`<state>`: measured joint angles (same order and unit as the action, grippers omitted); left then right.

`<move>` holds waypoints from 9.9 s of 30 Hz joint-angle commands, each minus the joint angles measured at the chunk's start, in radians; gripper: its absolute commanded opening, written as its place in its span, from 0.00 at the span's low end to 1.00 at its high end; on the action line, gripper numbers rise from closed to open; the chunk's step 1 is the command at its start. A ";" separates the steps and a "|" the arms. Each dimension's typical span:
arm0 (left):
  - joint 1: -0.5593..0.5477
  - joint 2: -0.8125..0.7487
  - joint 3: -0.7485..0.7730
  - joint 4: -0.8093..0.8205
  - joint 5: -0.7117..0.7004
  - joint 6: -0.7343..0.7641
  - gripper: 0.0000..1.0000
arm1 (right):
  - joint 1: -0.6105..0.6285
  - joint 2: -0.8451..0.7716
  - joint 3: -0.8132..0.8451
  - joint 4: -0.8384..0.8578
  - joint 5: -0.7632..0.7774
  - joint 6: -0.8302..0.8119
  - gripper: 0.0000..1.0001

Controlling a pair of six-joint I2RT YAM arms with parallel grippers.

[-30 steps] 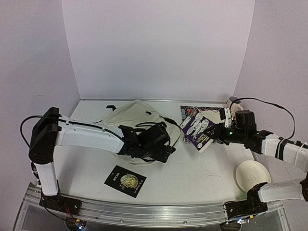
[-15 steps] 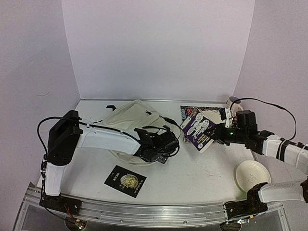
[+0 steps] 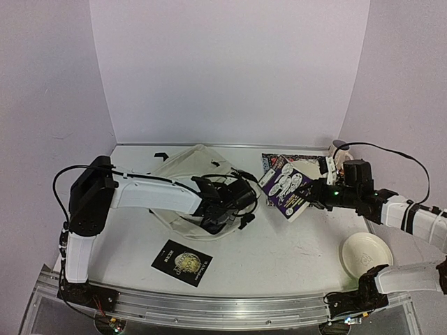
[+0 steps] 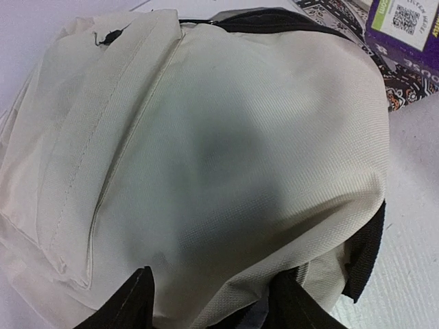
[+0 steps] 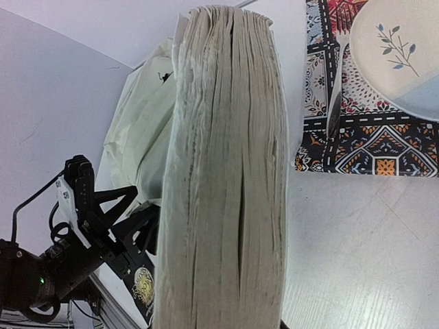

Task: Pack the student bag
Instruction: Pick up the largest pocket of the bag from the student bag, then place the book in the largest pocket of the bag, then adjust the book at the center of the board, then pick up the book from the center of the board, then pass from the right arm to the left

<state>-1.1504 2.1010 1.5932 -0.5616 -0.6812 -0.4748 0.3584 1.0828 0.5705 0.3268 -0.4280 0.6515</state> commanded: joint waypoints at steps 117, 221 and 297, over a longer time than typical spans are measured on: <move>0.095 -0.552 -0.298 0.216 0.301 -0.242 0.47 | 0.248 0.427 0.341 -0.097 0.133 -0.103 0.89; 0.036 -0.507 -0.810 0.186 0.626 -0.701 0.79 | 0.729 0.584 0.336 -0.092 0.294 -0.151 0.95; 0.227 -0.695 -0.650 0.528 1.025 0.324 0.69 | 0.528 0.389 0.496 -0.294 -0.009 -0.759 0.00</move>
<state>-0.9672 1.3683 0.9089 -0.0979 0.1929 -0.2530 0.8867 1.5186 0.9983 0.1111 -0.4047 0.0159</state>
